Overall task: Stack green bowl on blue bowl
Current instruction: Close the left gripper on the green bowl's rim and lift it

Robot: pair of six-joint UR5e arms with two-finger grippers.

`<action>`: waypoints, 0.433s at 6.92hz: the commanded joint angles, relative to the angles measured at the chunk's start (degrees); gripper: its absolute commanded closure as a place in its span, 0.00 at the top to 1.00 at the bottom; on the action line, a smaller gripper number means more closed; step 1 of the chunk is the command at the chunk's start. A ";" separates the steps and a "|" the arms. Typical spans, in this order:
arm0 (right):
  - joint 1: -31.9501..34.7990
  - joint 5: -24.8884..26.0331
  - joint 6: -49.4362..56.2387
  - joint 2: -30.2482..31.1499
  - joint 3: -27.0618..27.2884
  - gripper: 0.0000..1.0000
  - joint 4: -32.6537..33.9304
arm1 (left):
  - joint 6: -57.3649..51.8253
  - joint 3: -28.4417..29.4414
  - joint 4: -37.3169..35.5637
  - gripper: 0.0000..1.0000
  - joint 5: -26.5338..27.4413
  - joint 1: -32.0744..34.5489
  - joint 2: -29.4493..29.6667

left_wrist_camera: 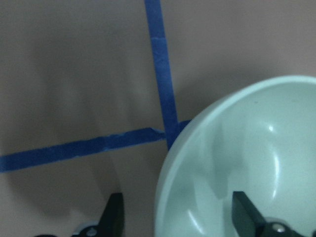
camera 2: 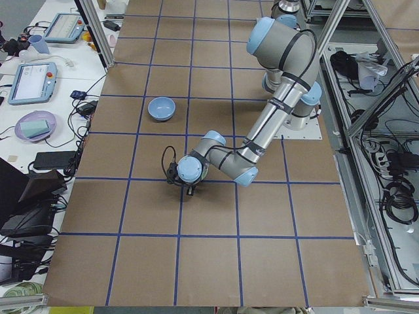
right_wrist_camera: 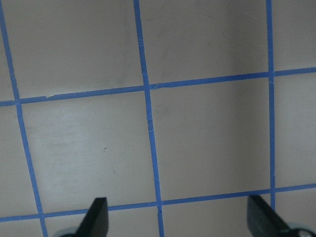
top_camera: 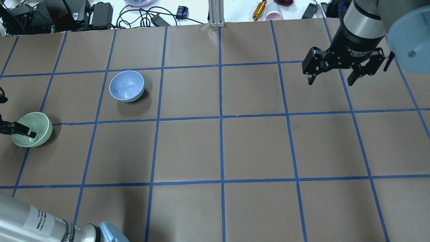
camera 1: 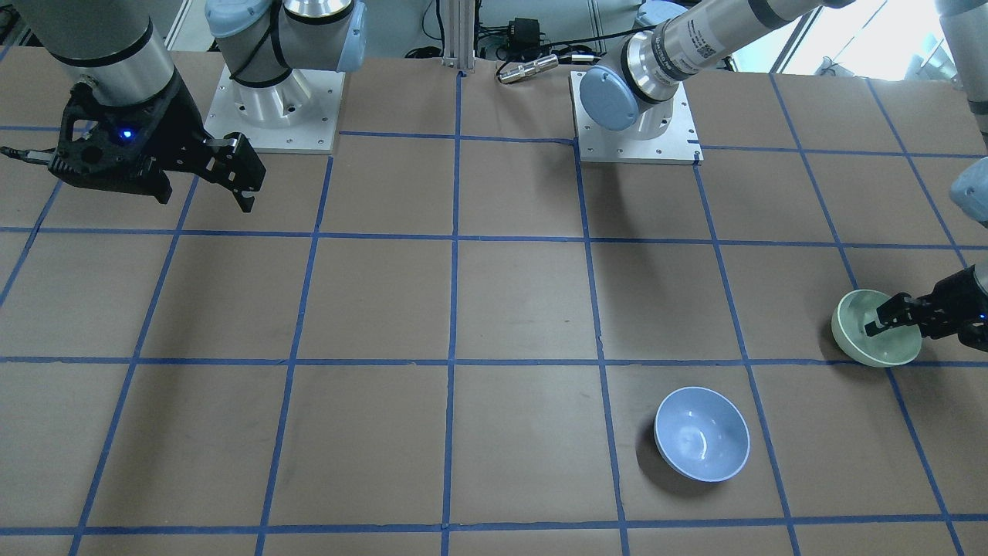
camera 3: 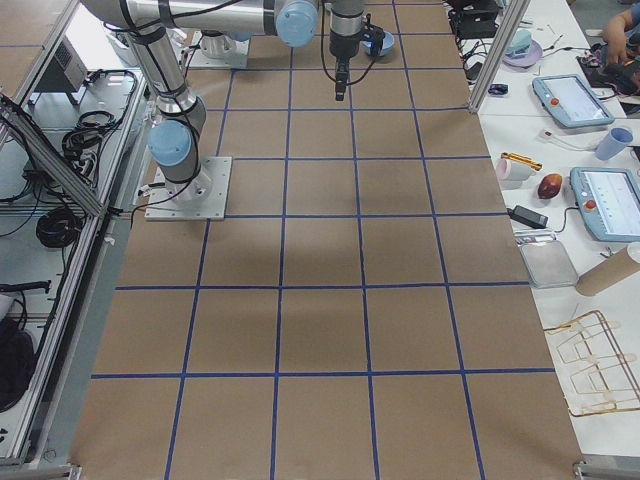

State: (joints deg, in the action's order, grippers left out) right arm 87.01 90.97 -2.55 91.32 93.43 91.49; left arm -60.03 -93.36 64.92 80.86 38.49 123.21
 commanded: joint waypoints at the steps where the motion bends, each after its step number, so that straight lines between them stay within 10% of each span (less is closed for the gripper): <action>1: 0.00 0.00 0.00 0.00 0.00 1.00 0.00 | 0.44 -0.06 0.12 0.27 0.00 -0.08 -0.07; 3: 0.00 0.00 0.00 0.00 0.00 1.00 0.00 | 0.70 0.02 0.55 0.21 0.08 0.00 -0.51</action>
State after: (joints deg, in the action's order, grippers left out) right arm 87.01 90.97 -2.55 91.32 93.43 91.49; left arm -59.50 -93.41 65.22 80.88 38.43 123.00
